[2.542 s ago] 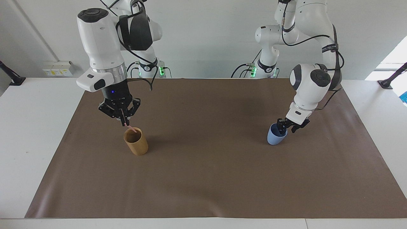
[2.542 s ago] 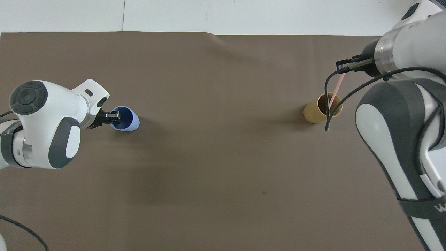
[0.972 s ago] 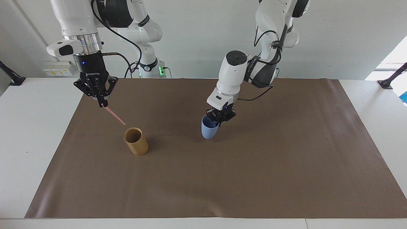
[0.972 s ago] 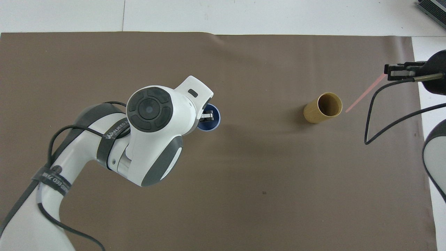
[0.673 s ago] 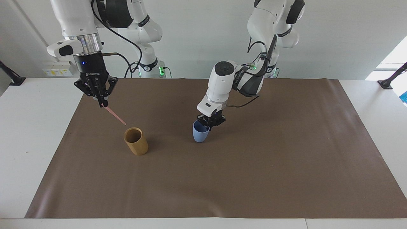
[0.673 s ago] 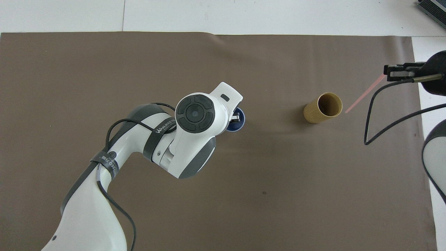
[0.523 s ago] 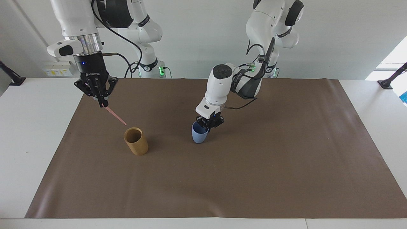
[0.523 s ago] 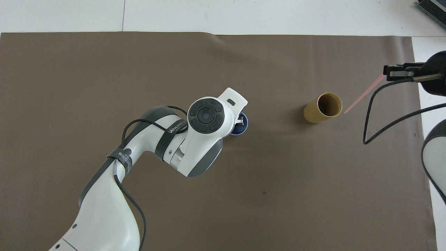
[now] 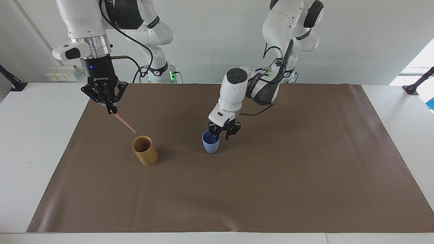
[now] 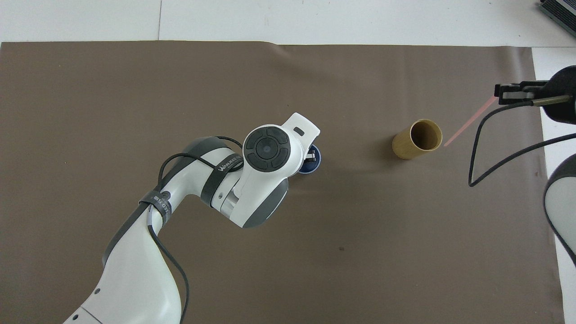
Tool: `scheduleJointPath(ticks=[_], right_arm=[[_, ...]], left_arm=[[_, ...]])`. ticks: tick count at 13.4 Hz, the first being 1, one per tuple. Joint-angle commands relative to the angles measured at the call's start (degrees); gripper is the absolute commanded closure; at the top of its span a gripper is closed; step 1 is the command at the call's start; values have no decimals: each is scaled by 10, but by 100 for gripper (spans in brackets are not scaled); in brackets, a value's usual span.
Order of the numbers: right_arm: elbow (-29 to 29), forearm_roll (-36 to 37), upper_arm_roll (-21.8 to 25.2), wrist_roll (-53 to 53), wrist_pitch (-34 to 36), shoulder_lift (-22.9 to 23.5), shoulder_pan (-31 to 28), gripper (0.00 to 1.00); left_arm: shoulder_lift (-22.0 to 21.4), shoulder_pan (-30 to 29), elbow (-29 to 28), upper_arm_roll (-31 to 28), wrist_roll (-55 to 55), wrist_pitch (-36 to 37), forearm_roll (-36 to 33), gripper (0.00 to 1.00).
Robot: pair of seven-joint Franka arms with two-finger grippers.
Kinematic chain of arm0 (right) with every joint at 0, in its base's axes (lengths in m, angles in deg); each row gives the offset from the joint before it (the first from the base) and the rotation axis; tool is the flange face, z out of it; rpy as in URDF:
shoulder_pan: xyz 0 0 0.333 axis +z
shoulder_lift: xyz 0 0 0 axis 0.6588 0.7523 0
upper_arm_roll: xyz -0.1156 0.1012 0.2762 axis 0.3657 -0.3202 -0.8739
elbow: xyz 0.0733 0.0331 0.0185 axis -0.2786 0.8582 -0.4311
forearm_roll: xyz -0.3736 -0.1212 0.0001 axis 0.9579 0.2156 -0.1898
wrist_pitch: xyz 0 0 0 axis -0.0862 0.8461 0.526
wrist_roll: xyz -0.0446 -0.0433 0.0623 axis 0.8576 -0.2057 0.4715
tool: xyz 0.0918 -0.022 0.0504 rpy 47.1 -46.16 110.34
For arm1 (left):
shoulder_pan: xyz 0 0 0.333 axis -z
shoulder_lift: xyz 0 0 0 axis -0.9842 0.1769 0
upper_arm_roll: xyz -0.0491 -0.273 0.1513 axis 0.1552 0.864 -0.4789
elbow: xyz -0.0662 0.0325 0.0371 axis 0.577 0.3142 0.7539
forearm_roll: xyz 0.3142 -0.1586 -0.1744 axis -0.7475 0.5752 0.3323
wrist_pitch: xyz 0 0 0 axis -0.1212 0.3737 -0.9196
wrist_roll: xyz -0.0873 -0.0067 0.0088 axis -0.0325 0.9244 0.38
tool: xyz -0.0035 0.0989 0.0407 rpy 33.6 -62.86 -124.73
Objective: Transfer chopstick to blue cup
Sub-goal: 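Slide the blue cup with the left gripper toward the table center, then release the cup with the left gripper while the right gripper lifts the chopstick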
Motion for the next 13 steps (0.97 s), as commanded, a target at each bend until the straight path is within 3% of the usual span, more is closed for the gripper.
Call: scheduleJointPath(ticks=[1, 3, 9, 13], right_arm=[[9, -11, -2, 9, -6, -9, -3, 100], [-2, -10, -5, 10, -3, -4, -1, 100], [-34, 2, -7, 90, -17, 11, 70, 100], [-36, 1, -7, 131, -53, 13, 129, 100]], left_arm=[[-30, 2, 57, -14, -2, 109, 16, 0], [-53, -35, 60, -13, 16, 138, 12, 0], [-170, -201, 10, -13, 264, 259, 16, 0], [-200, -300, -25, -13, 414, 301, 17, 0]])
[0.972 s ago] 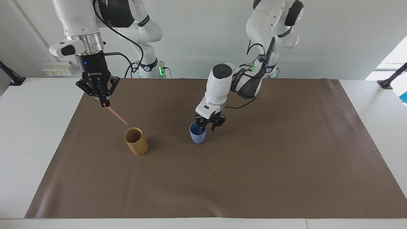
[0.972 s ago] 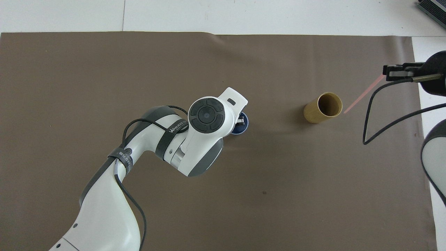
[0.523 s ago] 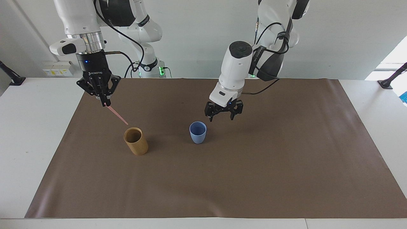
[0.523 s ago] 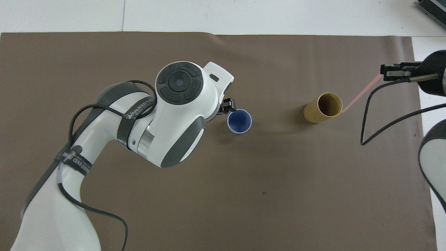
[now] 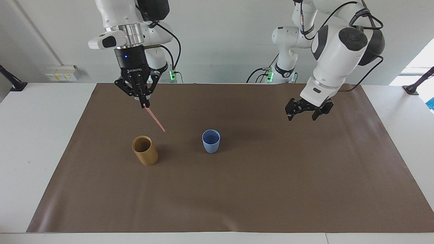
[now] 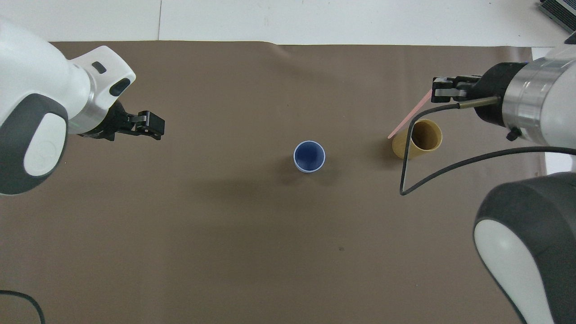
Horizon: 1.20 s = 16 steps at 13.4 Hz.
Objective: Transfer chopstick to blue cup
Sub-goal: 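Release the cup with the left gripper while the right gripper lifts the chopstick, then carry the pink chopstick with the right gripper over the blue cup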
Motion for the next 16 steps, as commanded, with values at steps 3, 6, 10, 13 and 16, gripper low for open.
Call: scheduleJointPath(ticks=[3, 6, 10, 13, 16], right_arm=[[-6, 13, 0, 52, -46, 19, 69, 100], [8, 44, 0, 70, -80, 31, 105, 100], [25, 55, 0, 76, -104, 45, 122, 100], [59, 65, 0, 83, -116, 39, 140, 100], [112, 88, 0, 83, -176, 38, 143, 100]], left_arm=[[-42, -98, -30, 7, 155, 46, 8, 0], [-65, -116, -7, 5, 184, 78, 5, 0], [-96, -116, 25, -5, 183, 102, 3, 0], [-126, -114, 21, -4, 178, 157, 3, 0], [-127, -106, 21, 1, 178, 170, 4, 0]])
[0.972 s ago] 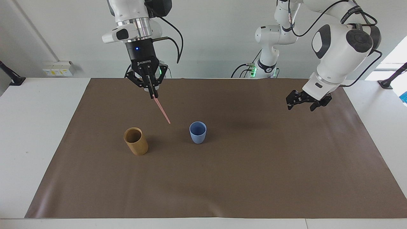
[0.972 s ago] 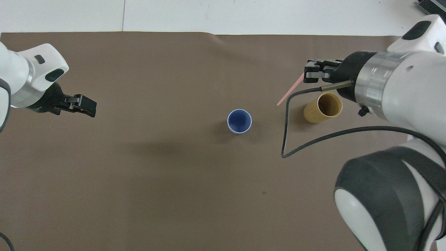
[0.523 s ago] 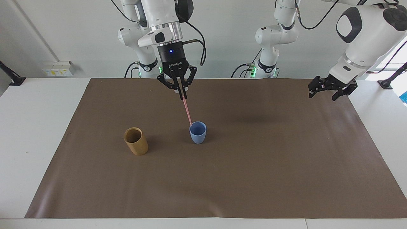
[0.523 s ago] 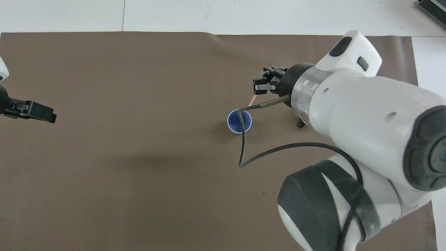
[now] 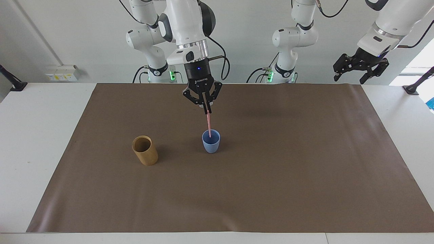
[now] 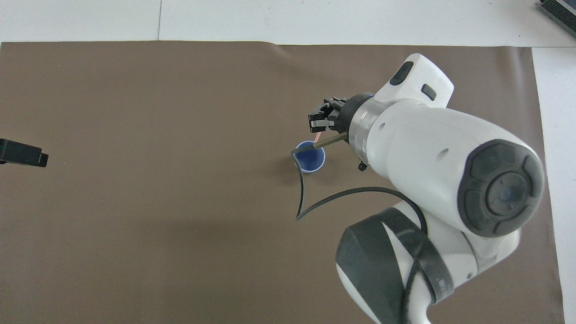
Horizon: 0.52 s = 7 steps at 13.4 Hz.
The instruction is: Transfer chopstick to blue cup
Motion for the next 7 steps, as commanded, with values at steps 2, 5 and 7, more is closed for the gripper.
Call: scheduleJointPath(ticks=[2, 5, 7], right_arm=[[81, 23, 1, 17, -89, -11, 1, 100], [114, 23, 1, 18, -125, -12, 1, 100], [122, 24, 1, 18, -125, -13, 1, 96]], left_arm=[[-4, 4, -3, 1, 1, 12, 3, 0], [-1, 2, 2, 1, -3, 3, 7, 0], [0, -3, 2, -1, -23, 3, 14, 0]])
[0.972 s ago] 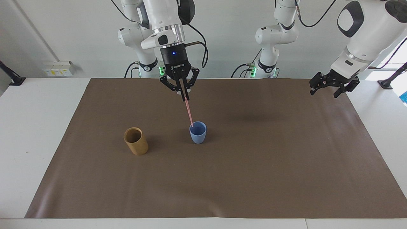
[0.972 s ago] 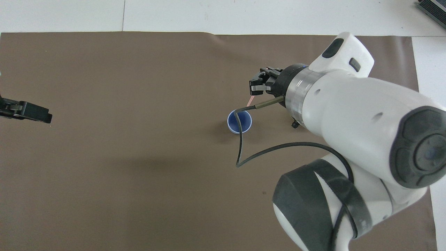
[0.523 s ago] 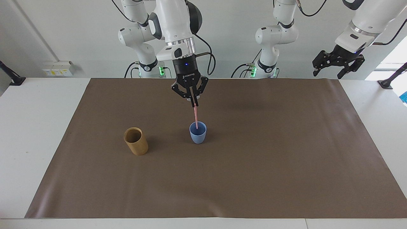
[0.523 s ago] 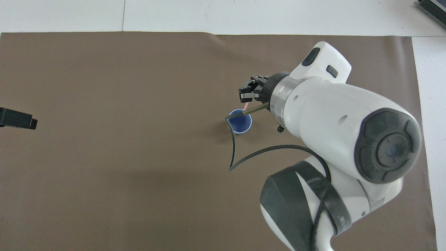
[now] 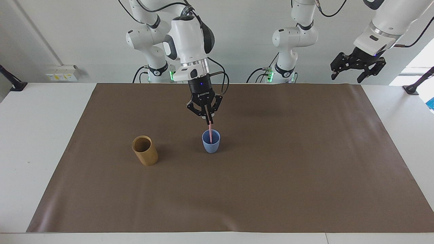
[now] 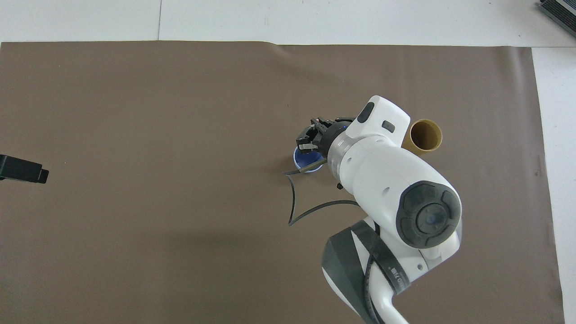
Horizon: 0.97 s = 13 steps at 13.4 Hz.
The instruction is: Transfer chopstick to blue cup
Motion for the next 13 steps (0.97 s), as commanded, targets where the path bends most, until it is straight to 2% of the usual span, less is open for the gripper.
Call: scheduleJointPath(ticks=[1, 2, 4, 5, 11, 13], right_arm=[[29, 15, 1, 20, -13, -14, 2, 95], [29, 14, 1, 20, -12, -14, 2, 88], [30, 15, 1, 20, -11, -15, 1, 64], [29, 15, 1, 20, -12, -15, 2, 45], [2, 13, 1, 21, 7, -12, -4, 0], [-17, 4, 3, 24, 70, -23, -12, 0]], left_arm=[[-2, -1, 0, -3, -20, 1, 12, 0], [-2, 2, 0, -3, -16, 1, 11, 0], [-4, 3, -2, -3, -20, 6, 12, 0], [-3, 3, 0, -4, -16, 6, 11, 0], [-3, -4, 0, -5, -17, 6, 11, 0], [-3, -3, 0, -5, -16, 6, 11, 0]])
